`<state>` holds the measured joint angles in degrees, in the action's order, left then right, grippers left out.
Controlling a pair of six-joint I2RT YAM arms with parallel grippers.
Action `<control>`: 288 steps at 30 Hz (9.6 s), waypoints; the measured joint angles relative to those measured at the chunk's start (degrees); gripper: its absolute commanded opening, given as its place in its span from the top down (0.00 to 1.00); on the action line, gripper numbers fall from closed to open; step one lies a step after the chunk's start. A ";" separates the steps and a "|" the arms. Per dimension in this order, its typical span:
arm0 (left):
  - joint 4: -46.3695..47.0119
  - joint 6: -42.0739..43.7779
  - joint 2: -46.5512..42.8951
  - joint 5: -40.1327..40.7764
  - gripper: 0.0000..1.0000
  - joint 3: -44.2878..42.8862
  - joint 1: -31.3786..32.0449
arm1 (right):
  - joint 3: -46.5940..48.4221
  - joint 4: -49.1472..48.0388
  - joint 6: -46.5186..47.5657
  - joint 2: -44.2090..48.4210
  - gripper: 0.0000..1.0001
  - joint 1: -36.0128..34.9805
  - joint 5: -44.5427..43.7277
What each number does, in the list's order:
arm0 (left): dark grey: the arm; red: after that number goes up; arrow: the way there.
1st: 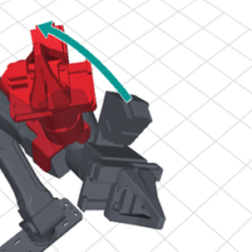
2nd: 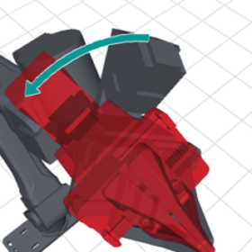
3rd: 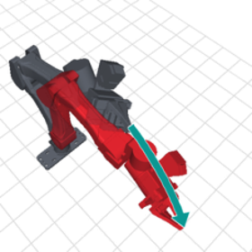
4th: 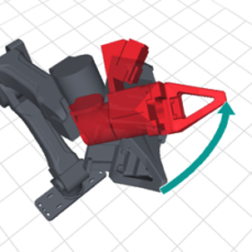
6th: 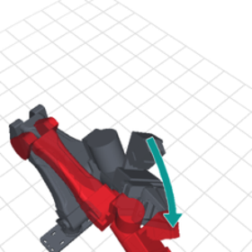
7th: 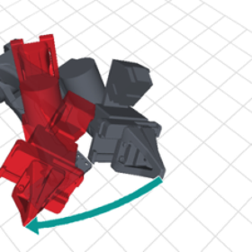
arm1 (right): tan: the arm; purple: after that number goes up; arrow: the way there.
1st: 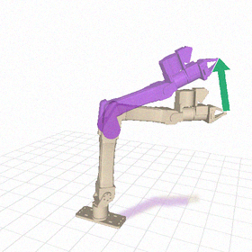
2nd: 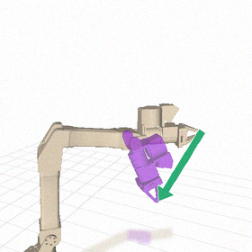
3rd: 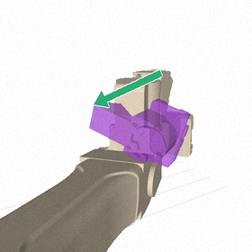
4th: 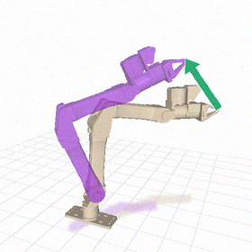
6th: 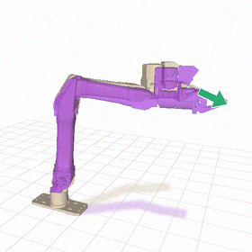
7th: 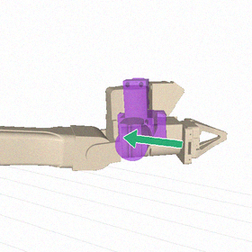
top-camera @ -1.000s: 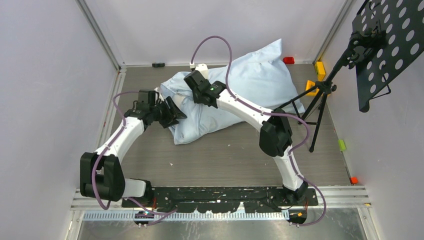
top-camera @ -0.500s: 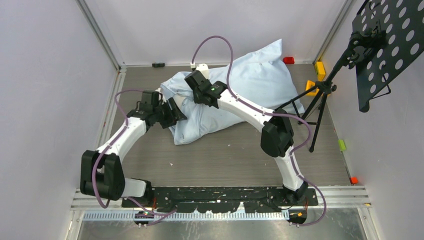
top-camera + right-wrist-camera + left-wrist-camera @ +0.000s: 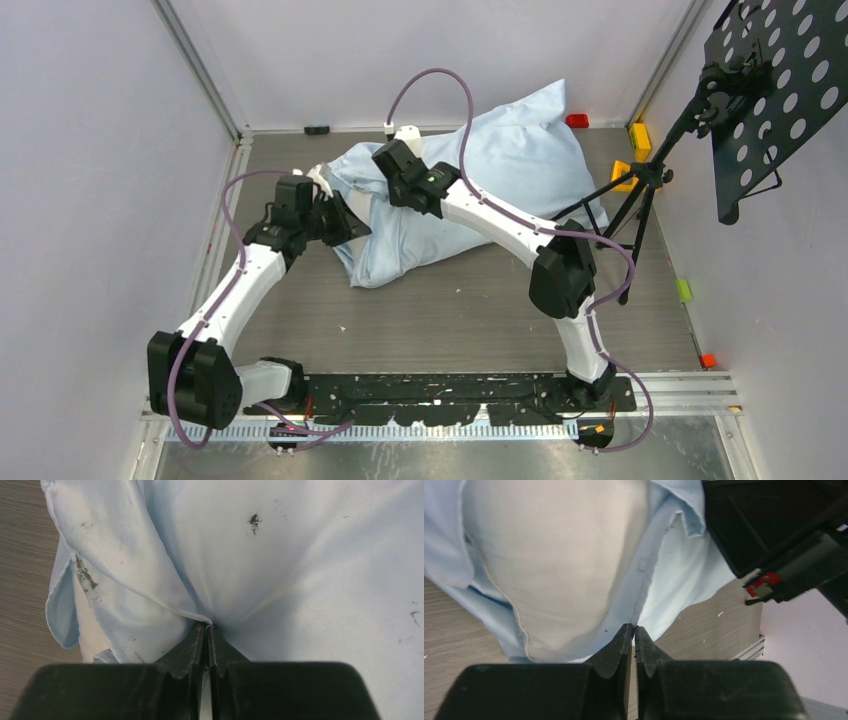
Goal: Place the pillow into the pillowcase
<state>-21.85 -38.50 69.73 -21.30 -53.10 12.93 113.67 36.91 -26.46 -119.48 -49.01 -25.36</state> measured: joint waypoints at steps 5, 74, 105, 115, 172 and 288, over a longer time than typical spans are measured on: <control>-0.17 -0.04 0.39 -3.04 1.00 -1.16 1.86 | -1.27 -0.50 -0.44 0.96 0.90 -0.04 -0.02; -11.67 -6.56 -3.58 3.58 0.64 6.49 -25.46 | 14.64 12.04 21.18 -17.92 0.41 -19.39 -9.92; -3.80 -9.53 3.63 3.17 0.60 6.93 -12.68 | -10.82 -4.81 1.27 -3.26 1.00 -7.89 10.49; 0.55 -13.53 12.39 12.00 0.66 3.21 -4.70 | -16.50 -9.31 -3.91 0.96 1.00 -6.27 13.05; 2.40 -3.23 5.07 25.83 1.00 2.71 1.70 | 2.03 -1.44 -2.95 -2.16 1.00 -4.11 8.13; -14.36 -3.69 -8.44 17.44 0.58 -1.73 -4.07 | -9.77 8.81 6.23 6.84 0.91 -15.91 -6.05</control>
<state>-36.21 -42.19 61.30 -3.86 -54.83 8.86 103.90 45.71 -20.23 -112.64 -64.93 -31.42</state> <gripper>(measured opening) 0.456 0.363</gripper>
